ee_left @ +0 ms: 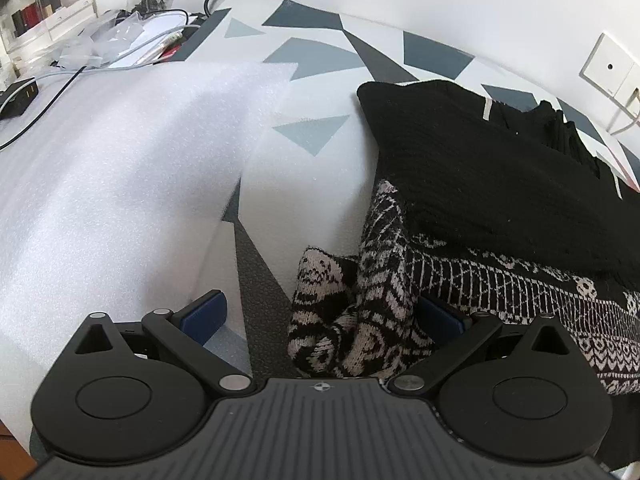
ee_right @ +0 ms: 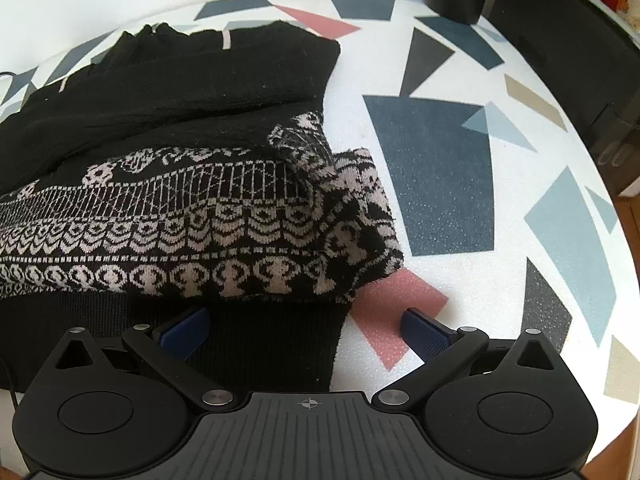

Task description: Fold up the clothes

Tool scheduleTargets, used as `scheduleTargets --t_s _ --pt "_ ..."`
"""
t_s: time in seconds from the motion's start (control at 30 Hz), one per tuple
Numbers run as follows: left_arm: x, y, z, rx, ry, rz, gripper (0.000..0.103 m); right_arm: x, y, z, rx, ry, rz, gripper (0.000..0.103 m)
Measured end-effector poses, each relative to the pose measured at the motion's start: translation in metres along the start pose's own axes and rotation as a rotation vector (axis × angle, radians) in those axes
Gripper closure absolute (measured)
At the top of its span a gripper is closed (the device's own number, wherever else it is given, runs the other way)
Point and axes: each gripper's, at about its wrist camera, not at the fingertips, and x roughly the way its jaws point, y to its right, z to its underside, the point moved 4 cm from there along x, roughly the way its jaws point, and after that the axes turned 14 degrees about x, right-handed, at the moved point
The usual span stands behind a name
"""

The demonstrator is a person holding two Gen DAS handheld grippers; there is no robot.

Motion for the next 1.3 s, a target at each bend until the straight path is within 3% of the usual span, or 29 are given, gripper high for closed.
scheduleTargets --t_s 0.3,0.6,0.9,1.03,1.13,1.3 --pt "0.0 0.0 0.002 -0.001 0.027 -0.002 0.0 -0.007 0.006 0.016 -0.04 0.162 -0.069 0.001" --pt "-0.005 0.003 0.014 0.036 0.137 -0.01 0.0 -0.007 0.008 0.016 -0.067 0.165 -0.09 0.001" --pt "-0.006 -0.001 0.011 0.072 0.081 0.04 0.0 -0.023 0.013 0.034 -0.088 0.156 -0.142 0.003" --pt "-0.014 -0.005 0.02 0.102 0.1 0.033 0.0 -0.03 0.009 0.045 -0.143 0.168 -0.135 0.022" --pt "-0.025 -0.002 0.034 0.142 0.141 0.024 0.001 -0.032 0.01 0.047 -0.146 0.168 -0.156 0.031" --pt "-0.042 0.014 0.054 0.221 0.145 0.13 0.007 -0.036 0.015 0.045 -0.113 0.168 -0.181 0.049"
